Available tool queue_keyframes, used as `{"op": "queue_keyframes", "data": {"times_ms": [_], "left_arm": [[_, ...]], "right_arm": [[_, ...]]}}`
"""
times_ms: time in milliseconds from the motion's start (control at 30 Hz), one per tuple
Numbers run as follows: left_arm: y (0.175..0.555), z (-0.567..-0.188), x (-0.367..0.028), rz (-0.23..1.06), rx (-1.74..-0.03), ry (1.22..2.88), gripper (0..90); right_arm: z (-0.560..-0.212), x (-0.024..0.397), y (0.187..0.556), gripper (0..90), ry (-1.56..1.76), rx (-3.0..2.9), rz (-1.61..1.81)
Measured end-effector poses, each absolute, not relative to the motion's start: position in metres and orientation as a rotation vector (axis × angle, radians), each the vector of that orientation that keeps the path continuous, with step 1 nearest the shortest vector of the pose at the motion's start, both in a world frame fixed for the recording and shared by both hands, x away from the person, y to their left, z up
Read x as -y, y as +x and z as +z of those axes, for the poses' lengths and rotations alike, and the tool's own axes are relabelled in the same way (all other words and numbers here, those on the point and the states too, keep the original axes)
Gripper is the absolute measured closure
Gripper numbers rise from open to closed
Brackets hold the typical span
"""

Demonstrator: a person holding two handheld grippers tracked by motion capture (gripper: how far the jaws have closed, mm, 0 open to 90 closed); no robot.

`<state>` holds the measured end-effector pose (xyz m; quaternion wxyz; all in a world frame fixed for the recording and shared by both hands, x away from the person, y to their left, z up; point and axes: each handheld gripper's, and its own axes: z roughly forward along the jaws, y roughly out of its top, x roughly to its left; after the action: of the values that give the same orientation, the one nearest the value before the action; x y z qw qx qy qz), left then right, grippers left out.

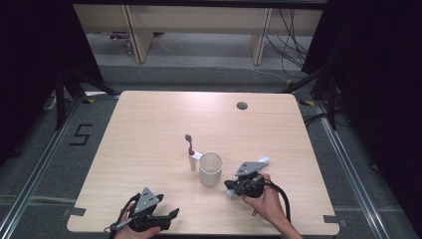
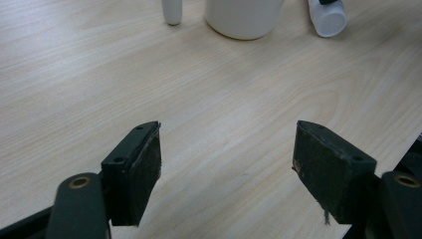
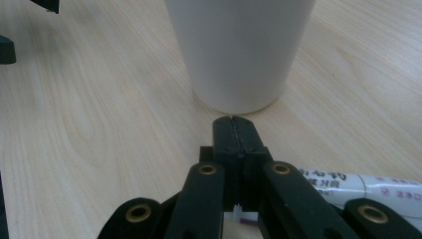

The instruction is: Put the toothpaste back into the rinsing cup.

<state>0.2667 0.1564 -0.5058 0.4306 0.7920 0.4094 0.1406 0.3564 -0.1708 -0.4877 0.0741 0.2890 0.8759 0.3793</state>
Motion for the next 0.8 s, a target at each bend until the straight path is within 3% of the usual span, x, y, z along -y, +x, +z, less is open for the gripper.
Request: {"op": "queue_keyframes", "data": {"times_ms": [267, 800], "left_arm": [[0.266, -0.505, -0.158, 0.351, -1.020, 1.983, 26.0], [0.267, -0.505, -0.158, 0.353, -1.008, 2.006, 23.5]], "right_arm": [[-0.493, 0.162, 0.355, 89.7, 0.857, -2.652, 1.117], [-0.490, 0.191, 0.329, 89.7, 0.843, -2.726, 1.075]]}}
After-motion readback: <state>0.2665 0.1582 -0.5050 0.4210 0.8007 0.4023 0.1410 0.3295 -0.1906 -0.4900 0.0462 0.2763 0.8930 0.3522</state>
